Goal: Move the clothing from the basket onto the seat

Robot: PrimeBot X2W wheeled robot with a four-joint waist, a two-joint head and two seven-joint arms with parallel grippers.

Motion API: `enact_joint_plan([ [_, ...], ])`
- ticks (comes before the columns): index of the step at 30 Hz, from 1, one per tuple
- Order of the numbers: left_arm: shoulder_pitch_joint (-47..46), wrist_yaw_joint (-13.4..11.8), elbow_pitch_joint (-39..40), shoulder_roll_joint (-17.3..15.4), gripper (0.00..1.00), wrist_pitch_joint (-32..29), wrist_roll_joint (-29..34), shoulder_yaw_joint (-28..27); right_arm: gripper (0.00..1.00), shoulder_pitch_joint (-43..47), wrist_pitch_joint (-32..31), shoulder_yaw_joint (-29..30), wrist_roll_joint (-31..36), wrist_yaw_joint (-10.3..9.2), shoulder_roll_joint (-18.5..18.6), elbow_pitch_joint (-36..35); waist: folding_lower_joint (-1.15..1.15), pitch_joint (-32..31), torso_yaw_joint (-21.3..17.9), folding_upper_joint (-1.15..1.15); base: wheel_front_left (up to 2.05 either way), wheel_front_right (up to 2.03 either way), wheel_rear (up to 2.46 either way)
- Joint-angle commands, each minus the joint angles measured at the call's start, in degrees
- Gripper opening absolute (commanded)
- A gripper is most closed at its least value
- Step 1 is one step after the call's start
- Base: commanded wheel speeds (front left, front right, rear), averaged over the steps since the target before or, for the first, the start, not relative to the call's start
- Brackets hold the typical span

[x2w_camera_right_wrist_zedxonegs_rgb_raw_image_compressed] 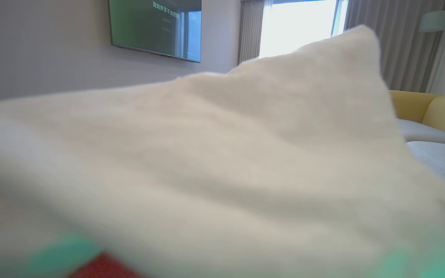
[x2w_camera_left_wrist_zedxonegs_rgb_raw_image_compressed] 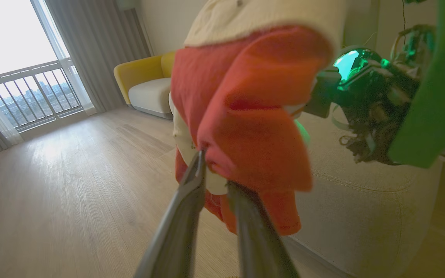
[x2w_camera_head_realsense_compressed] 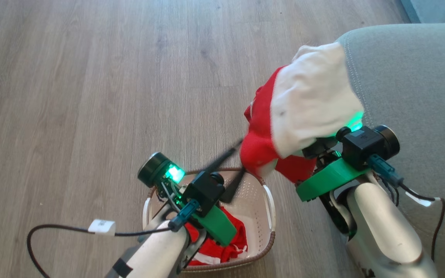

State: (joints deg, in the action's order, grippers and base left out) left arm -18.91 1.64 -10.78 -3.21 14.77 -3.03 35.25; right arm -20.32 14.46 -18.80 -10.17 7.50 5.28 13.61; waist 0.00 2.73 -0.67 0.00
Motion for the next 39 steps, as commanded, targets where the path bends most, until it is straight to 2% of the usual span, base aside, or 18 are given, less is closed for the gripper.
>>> enact_joint_plan([
  [1,-1.7,0.1,1.0,0.2,1.00,0.2,-0.1,-1.9,0.00,-1.7,0.5,-0.3,-0.4,-0.01,-0.8,-1.9,0.00,0.1,0.0,0.00,0.00,0.00,0.00],
  [13,-0.1,0.7,-0.7,0.1,1.00,0.2,1.6,-1.5,0.00,-1.7,0.5,4.5,0.9,-0.01,1.2,-3.0,0.00,0.4,-0.2,0.00,0.00,0.00,0.00],
  [23,2.8,2.5,-2.5,-0.3,1.00,0.2,0.0,-1.8,0.00,-0.5,0.5,10.6,2.4,-0.01,2.7,-3.2,0.00,0.8,-0.9,0.00,0.00,0.00,0.00],
  [39,6.1,4.9,-5.2,0.2,1.00,0.2,-1.1,-1.6,0.00,4.0,0.5,16.5,3.1,-0.01,1.9,0.2,0.00,0.7,-2.2,0.00,0.00,0.00,0.00],
])
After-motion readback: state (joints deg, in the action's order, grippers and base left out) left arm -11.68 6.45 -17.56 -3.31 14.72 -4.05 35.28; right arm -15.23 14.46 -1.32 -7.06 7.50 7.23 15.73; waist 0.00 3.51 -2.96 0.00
